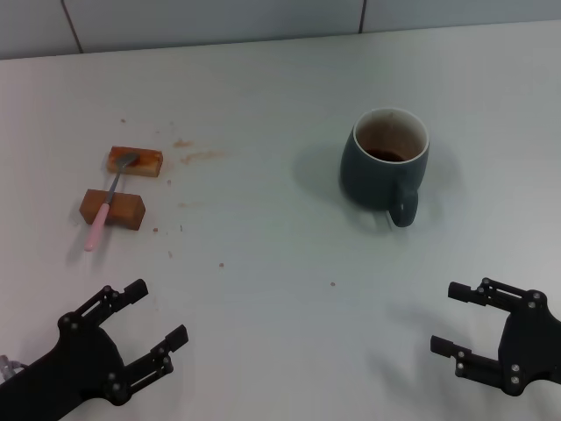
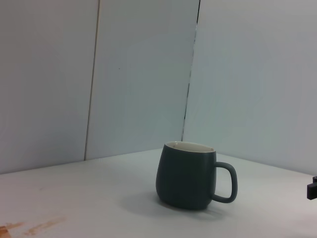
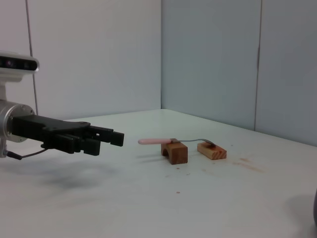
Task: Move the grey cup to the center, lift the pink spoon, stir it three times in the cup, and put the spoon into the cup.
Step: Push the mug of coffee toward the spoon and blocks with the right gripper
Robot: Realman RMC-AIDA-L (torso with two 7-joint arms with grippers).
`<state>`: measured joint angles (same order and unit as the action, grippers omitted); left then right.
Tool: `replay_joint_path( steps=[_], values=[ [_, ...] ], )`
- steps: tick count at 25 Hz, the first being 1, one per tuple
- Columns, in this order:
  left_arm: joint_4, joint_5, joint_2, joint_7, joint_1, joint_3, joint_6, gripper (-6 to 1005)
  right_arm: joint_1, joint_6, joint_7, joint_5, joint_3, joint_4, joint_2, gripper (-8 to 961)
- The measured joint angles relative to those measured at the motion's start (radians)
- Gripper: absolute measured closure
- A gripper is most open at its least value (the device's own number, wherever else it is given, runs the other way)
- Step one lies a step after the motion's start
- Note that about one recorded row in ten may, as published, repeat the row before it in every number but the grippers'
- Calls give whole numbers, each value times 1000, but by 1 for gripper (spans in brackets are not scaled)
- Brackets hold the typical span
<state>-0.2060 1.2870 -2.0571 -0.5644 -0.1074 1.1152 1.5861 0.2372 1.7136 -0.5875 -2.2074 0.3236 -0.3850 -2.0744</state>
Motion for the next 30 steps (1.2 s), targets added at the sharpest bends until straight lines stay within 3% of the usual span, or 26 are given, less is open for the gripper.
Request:
replay_joint_path(
  steps=[30],
  values=[
    [-1, 3, 0, 11, 5, -1, 2, 206, 1, 1, -2, 5, 0, 6, -1, 257]
  ],
)
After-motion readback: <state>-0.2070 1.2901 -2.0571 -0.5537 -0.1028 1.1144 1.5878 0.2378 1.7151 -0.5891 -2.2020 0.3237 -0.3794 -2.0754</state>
